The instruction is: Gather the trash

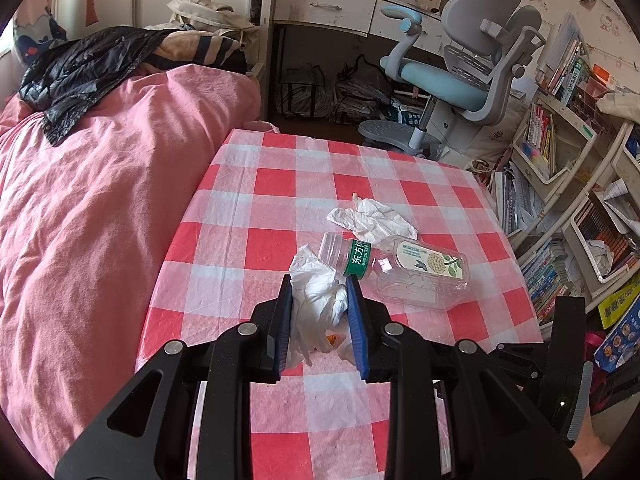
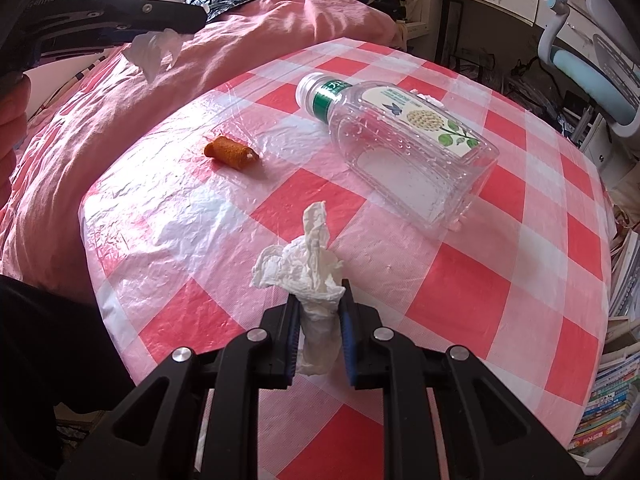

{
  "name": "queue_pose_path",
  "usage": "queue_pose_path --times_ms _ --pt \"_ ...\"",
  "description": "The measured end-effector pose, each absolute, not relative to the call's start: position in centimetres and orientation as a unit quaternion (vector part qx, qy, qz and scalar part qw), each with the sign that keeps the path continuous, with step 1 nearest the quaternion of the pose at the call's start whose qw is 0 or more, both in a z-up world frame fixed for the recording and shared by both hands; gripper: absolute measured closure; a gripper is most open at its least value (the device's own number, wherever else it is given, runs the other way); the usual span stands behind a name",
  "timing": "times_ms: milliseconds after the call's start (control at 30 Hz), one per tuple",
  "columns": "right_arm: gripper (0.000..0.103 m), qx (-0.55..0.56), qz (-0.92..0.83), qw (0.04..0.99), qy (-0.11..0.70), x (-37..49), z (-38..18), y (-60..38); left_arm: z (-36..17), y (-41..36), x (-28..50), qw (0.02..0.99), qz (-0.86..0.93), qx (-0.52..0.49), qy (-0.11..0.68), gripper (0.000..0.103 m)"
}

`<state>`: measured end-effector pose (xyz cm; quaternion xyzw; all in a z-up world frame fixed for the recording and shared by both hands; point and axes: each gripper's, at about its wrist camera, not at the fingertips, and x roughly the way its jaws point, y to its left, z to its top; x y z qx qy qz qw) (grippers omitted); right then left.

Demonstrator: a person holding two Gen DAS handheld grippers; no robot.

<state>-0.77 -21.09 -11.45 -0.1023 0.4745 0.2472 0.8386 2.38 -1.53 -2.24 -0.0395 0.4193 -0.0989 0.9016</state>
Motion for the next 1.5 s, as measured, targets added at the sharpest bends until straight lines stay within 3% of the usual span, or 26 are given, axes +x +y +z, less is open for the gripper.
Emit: queue_pose_path --times_ms 1500 --pt "0.084 -0.106 0.247 0.838 0.474 -0.91 -11.39 -20.85 -2.31 -2.23 2.29 0.901 -0.099 -0.036 0.420 0.079"
